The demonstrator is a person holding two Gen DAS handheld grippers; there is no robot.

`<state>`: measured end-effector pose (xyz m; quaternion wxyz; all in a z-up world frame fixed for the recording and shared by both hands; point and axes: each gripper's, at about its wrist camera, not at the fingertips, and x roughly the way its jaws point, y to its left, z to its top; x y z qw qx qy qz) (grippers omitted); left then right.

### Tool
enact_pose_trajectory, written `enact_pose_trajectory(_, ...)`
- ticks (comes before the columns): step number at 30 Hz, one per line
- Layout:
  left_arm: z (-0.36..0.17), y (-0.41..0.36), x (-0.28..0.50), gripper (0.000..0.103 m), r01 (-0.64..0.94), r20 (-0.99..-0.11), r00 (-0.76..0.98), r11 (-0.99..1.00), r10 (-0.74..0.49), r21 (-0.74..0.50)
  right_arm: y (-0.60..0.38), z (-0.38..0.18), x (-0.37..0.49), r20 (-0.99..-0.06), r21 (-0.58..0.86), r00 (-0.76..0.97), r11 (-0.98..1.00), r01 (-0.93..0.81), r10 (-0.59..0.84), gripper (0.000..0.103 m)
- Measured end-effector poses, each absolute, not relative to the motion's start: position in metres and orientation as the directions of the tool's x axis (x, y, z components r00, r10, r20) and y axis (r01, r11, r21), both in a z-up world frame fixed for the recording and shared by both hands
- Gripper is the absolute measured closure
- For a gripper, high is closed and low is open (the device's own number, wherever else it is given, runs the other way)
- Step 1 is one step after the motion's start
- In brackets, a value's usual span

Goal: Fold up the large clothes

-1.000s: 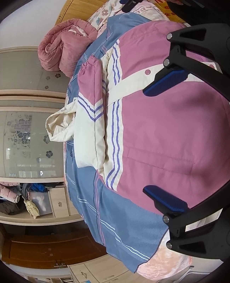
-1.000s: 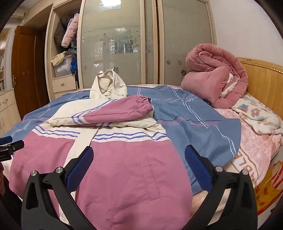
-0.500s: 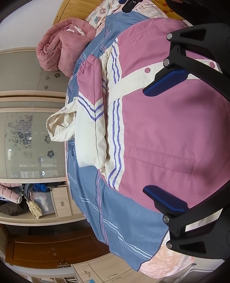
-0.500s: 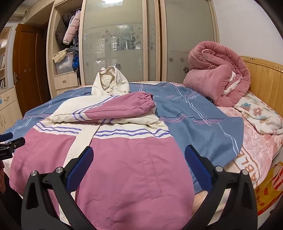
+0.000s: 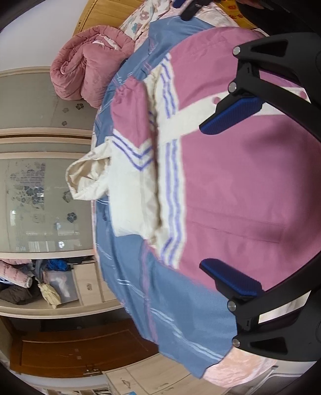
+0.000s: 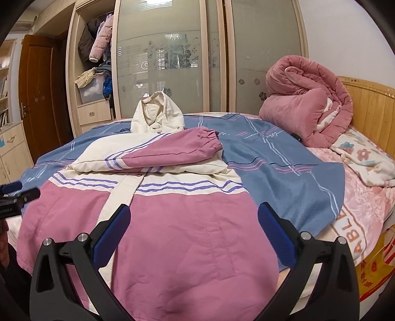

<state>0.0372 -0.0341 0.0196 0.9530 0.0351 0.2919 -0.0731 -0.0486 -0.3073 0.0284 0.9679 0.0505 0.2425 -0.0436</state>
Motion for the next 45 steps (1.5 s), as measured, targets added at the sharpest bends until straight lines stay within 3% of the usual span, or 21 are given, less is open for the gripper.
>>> enact_pose_trajectory(9,0.08,-0.061,0.11,0.002,0.216,-0.523,0.836,0.976,-0.167,0.034,-0.286,0.088,0.005,-0.471,0.036,0.882,0.999,0.025,-0.005,0.001)
enact_pose_trajectory(12,0.076,-0.059,0.138,0.002,0.195,-0.511,0.844,0.981,-0.161,0.014,-0.276,0.113,0.049,-0.447,-0.003,0.894,1.0,0.001,-0.002,0.001)
enact_pose_trajectory(16,0.041,-0.042,0.156,0.002,0.147,-0.511,0.848,0.989,-0.141,-0.03,-0.268,0.129,0.141,-0.486,0.029,0.873,0.999,-0.04,0.049,0.005)
enact_pose_trajectory(18,0.026,-0.042,0.169,0.002,0.119,-0.542,0.835,0.993,-0.094,0.011,-0.259,0.127,0.199,-0.527,0.03,0.849,0.999,-0.038,0.048,0.013)
enact_pose_trajectory(23,0.021,-0.032,0.182,0.002,0.123,-0.552,0.826,0.992,-0.116,-0.024,-0.234,0.108,0.335,-0.589,-0.051,0.808,0.999,-0.008,-0.023,0.028)
enact_pose_trajectory(28,0.019,-0.027,0.194,0.002,0.116,-0.557,0.823,0.993,-0.116,-0.035,-0.226,0.08,0.461,-0.656,-0.087,0.744,0.992,0.096,-0.129,0.031)
enact_pose_trajectory(33,0.018,-0.023,0.2,0.002,0.12,-0.566,0.814,0.991,-0.134,-0.062,-0.233,0.058,0.528,-0.702,-0.073,0.692,0.983,0.167,-0.17,0.034)
enact_pose_trajectory(34,0.017,-0.023,0.2,0.002,0.123,-0.566,0.813,0.991,-0.136,-0.061,-0.235,0.055,0.535,-0.707,-0.076,0.684,0.981,0.178,-0.179,0.039)
enact_pose_trajectory(35,0.017,-0.023,0.2,0.002,0.128,-0.566,0.813,0.99,-0.139,-0.059,-0.237,0.053,0.541,-0.721,-0.069,0.671,0.982,0.177,-0.172,0.064)
enact_pose_trajectory(36,0.017,-0.022,0.2,0.002,0.128,-0.567,0.812,0.99,-0.138,-0.058,-0.241,0.052,0.543,-0.732,-0.053,0.662,0.982,0.18,-0.161,0.095)
enact_pose_trajectory(37,0.017,-0.022,0.2,0.002,0.127,-0.566,0.812,0.99,-0.14,-0.061,-0.247,0.053,0.541,-0.734,-0.025,0.664,0.982,0.189,-0.147,0.099)
enact_pose_trajectory(45,0.015,-0.021,0.202,0.002,0.12,-0.567,0.812,0.99,-0.138,-0.069,-0.298,0.088,0.446,-0.607,0.154,0.794,0.976,0.151,-0.027,0.101)
